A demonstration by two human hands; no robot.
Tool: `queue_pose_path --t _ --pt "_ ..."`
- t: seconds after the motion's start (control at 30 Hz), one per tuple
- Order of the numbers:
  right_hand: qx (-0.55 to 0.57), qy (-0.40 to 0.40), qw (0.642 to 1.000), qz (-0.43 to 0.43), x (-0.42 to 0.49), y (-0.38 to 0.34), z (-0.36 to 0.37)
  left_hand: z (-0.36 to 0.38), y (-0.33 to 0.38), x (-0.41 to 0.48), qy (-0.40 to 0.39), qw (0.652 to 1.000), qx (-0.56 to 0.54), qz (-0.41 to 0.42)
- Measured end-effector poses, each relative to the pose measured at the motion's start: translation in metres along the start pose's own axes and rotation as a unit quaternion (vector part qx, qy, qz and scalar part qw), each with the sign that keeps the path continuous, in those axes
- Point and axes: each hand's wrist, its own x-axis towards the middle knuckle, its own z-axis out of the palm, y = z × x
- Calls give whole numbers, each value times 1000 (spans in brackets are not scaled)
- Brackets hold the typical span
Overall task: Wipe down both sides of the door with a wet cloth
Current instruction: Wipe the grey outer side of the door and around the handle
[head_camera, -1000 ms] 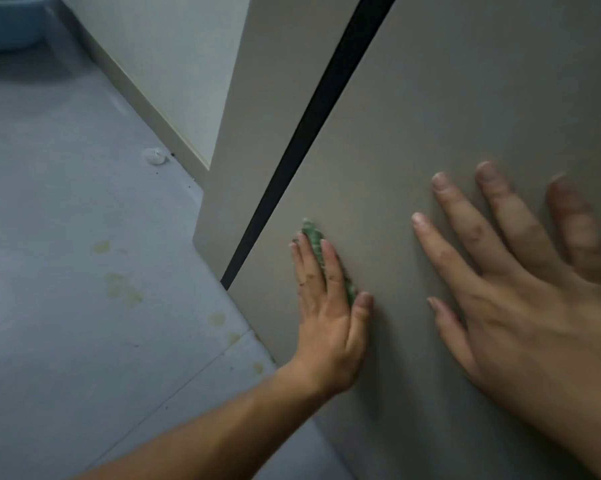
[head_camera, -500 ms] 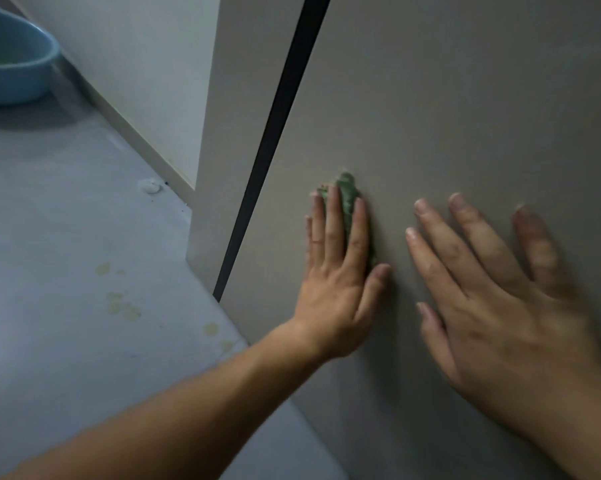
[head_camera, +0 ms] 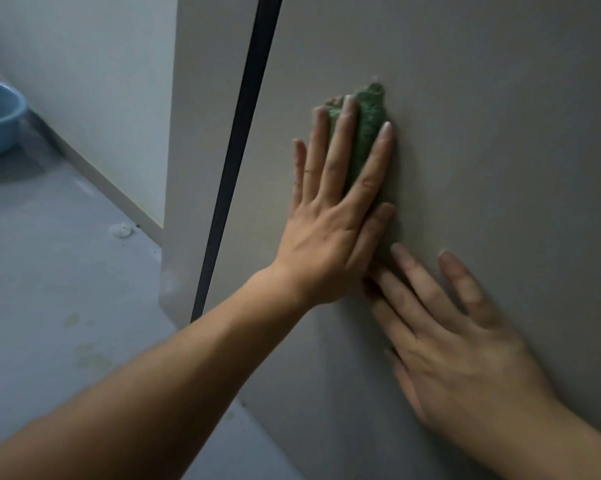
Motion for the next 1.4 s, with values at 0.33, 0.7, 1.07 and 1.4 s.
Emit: queue_pose_path --t 0.33,0.7,1.07,1.4 --pt "-7 13 1000 -4 -7 0 -3 4 -29 -76 -11 978 -22 -207" --pt "33 7 999 -32 42 -39 21 48 -41 -205 -29 854 -107 -508" --pt "130 38 989 -65 51 -74 79 90 -2 -300 -7 757 -194 -624" --pt "144 31 987 -68 54 -76 79 81 -86 -311 19 707 -182 -683"
